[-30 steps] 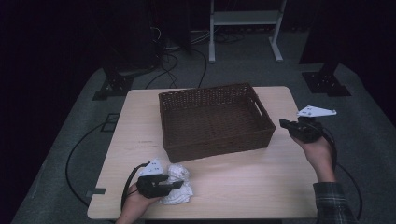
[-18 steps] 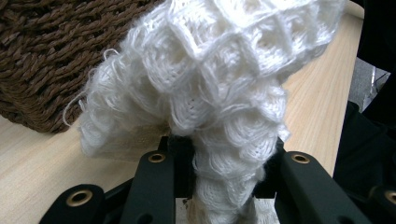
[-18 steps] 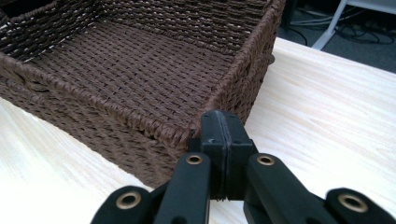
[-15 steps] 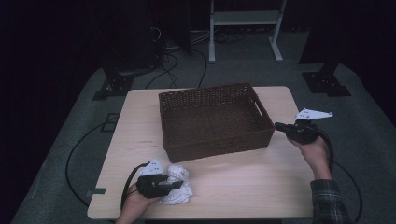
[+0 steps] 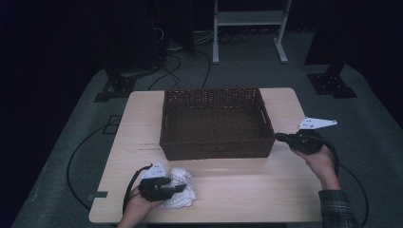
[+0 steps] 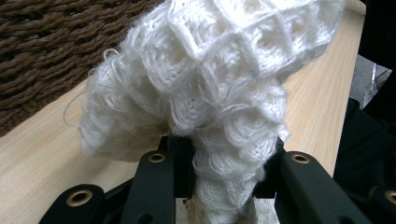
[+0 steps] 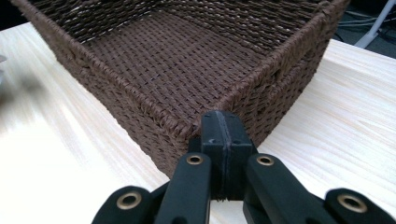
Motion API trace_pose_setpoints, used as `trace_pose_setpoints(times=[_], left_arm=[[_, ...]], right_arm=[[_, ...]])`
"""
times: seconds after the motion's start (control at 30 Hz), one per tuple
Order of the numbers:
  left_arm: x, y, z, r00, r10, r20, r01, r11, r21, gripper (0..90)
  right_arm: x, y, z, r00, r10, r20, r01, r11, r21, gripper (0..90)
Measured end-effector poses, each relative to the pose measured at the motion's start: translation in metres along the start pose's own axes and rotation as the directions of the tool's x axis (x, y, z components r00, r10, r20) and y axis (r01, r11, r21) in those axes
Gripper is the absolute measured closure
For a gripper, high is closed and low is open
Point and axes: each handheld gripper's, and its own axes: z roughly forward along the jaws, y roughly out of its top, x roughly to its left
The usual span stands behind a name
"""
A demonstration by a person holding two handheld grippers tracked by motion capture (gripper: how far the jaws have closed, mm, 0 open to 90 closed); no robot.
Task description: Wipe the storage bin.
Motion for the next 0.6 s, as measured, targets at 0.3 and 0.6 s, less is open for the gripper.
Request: trace_pose_setpoints(times=[0.3,0.6], left_arm=[[0.0,0.0,0.001,1.0,0.0,0.007,0.0,1.0,0.009,67.2],[-0.001,0.0,0.001,0.9999,0.001,0.011,-0.001,0.9999,0.011,67.2]], right_arm=[[0.02,0.002,-0.002,0.9978,-0.041,-0.053,0.043,0.998,0.034,87.5],[0.042,0.004,-0.003,0.992,-0.082,-0.097,0.087,0.995,0.054,88.3]])
